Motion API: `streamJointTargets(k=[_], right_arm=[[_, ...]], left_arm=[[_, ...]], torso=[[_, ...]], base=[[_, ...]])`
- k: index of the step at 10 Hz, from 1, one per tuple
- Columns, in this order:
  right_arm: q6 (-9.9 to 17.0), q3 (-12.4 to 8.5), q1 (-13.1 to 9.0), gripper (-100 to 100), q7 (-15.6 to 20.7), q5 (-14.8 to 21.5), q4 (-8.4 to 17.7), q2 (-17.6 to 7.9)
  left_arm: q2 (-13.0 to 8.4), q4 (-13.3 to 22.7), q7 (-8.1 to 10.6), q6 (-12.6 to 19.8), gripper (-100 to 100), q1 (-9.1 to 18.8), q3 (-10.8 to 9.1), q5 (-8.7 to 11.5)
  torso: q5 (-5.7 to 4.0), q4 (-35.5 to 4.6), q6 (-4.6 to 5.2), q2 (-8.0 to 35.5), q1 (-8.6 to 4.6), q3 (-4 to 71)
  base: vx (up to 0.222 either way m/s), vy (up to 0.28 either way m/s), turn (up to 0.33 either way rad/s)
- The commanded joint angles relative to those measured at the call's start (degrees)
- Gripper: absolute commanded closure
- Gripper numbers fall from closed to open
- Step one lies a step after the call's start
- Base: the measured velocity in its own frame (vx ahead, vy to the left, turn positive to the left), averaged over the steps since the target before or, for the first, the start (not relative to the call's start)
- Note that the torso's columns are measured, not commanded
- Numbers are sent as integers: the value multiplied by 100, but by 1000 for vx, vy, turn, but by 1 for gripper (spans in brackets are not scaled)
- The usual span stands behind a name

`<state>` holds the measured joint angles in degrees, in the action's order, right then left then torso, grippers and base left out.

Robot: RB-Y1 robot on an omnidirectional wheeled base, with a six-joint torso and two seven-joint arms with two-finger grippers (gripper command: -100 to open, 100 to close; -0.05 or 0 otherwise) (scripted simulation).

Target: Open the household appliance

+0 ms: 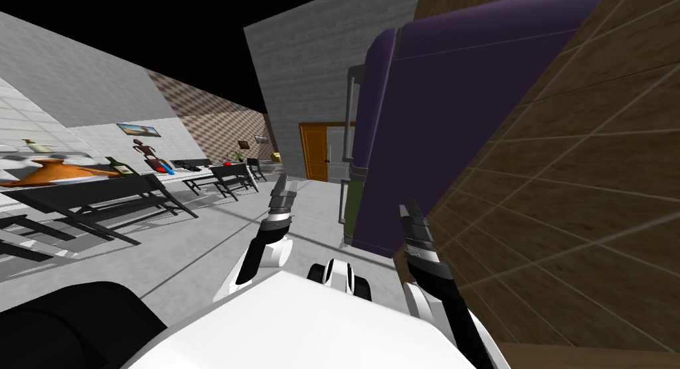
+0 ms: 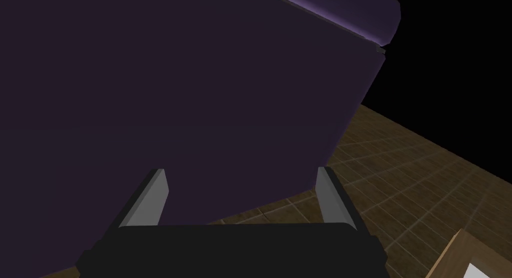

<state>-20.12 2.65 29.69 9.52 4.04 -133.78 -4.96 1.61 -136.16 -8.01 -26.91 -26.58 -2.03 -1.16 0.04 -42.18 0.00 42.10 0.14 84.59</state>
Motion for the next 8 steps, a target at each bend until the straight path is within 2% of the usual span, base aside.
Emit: streamJointTargets(k=[1,8], right_arm=[[35,-41,20,-100,298,280,2,-234],[149,-220,87,-100,1388,1387,-27,-631]], left_arm=[[0,0,0,0,0,0,0,0],[0,0,0,0,0,0,0,0]], torso=[[-1,-7,0,10,-2,1],[-1,-9,0,12,0,1]], base=[[75,90,-75],[103,105,-95]])
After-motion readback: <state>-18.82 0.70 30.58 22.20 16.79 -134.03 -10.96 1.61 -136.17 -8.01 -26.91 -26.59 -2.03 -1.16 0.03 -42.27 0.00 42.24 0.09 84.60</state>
